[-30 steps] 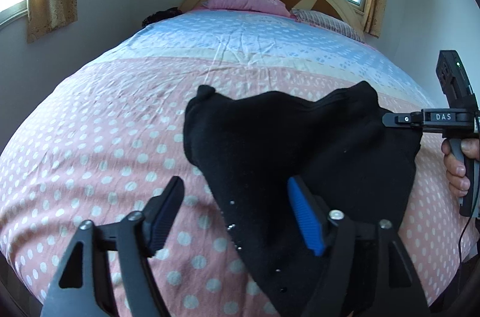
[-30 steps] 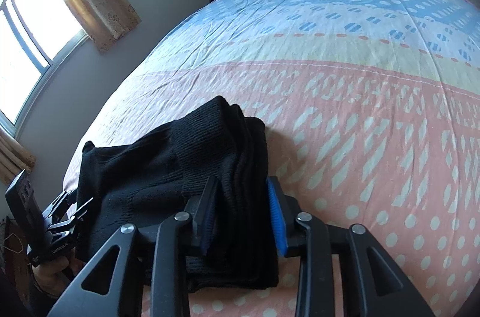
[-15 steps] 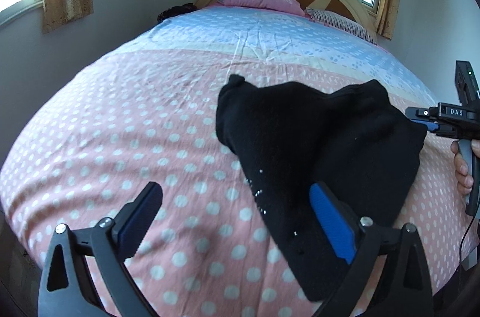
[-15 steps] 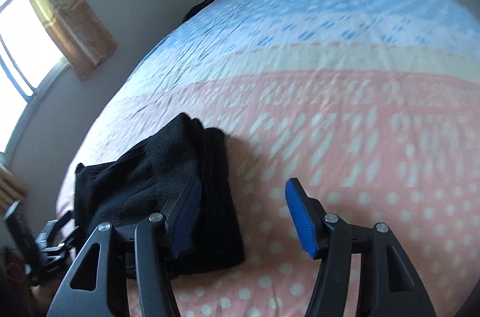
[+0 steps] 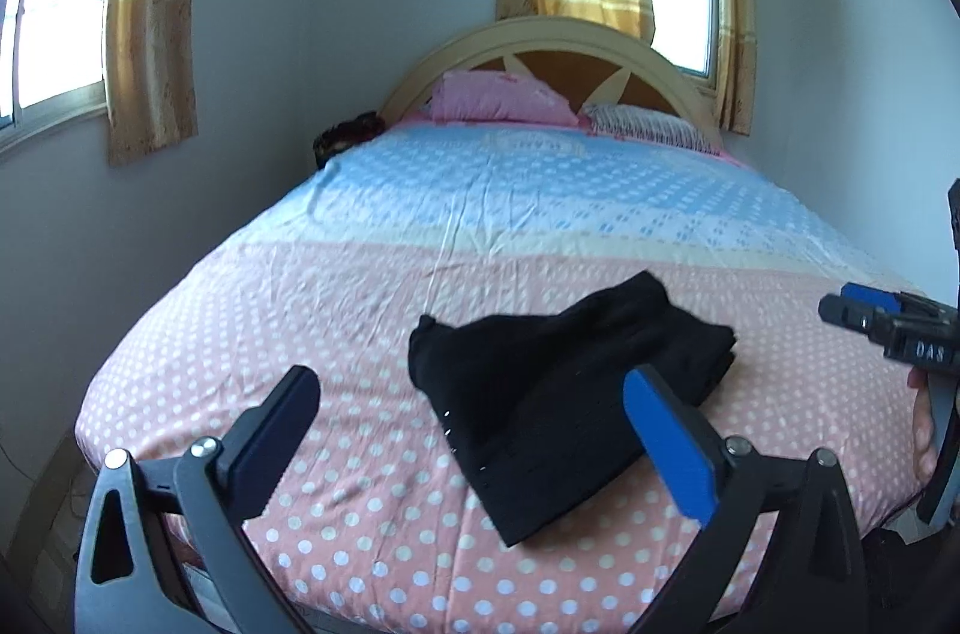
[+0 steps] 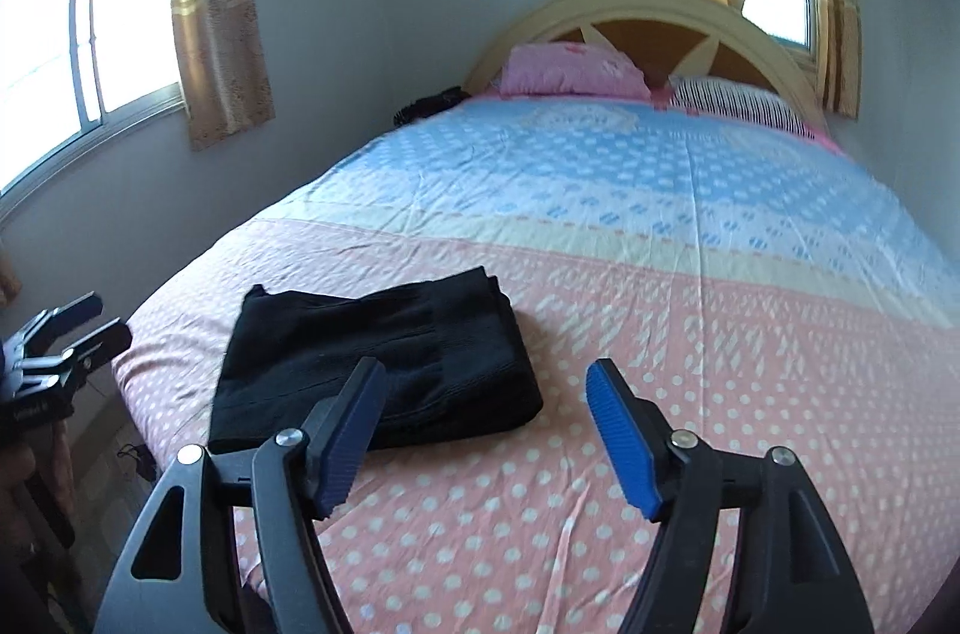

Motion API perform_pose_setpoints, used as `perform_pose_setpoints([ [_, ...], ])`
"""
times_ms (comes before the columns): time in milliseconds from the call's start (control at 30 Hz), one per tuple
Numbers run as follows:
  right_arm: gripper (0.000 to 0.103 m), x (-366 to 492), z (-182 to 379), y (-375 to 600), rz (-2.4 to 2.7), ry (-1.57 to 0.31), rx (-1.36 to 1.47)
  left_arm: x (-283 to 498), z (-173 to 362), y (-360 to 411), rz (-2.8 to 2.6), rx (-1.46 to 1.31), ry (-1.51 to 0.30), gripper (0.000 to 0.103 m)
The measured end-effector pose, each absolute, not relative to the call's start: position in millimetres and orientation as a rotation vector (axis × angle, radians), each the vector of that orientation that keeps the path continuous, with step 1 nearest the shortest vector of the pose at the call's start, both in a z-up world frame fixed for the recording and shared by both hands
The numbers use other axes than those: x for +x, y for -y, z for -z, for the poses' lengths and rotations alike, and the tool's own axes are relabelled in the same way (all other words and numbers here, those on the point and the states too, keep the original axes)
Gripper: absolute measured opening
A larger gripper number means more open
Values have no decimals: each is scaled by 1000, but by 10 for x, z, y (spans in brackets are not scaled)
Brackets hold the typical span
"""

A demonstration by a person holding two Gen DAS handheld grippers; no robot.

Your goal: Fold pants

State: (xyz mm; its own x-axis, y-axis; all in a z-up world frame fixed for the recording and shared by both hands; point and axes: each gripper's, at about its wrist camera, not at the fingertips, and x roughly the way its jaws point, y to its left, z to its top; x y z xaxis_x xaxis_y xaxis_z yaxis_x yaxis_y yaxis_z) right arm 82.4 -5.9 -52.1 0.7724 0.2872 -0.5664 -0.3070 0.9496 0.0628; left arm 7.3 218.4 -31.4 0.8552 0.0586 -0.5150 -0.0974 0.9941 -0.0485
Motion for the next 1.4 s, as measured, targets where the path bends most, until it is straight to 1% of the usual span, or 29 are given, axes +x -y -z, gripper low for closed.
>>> perform_pose_setpoints([
  [333, 72, 400, 238, -36, -343, -530, -69, -13, 153, -1960, -61, -16, -501, 103],
  [1400, 73, 226, 197, -50, -351, -503, -94, -63, 106, -1903, -76, -15, -485, 103],
])
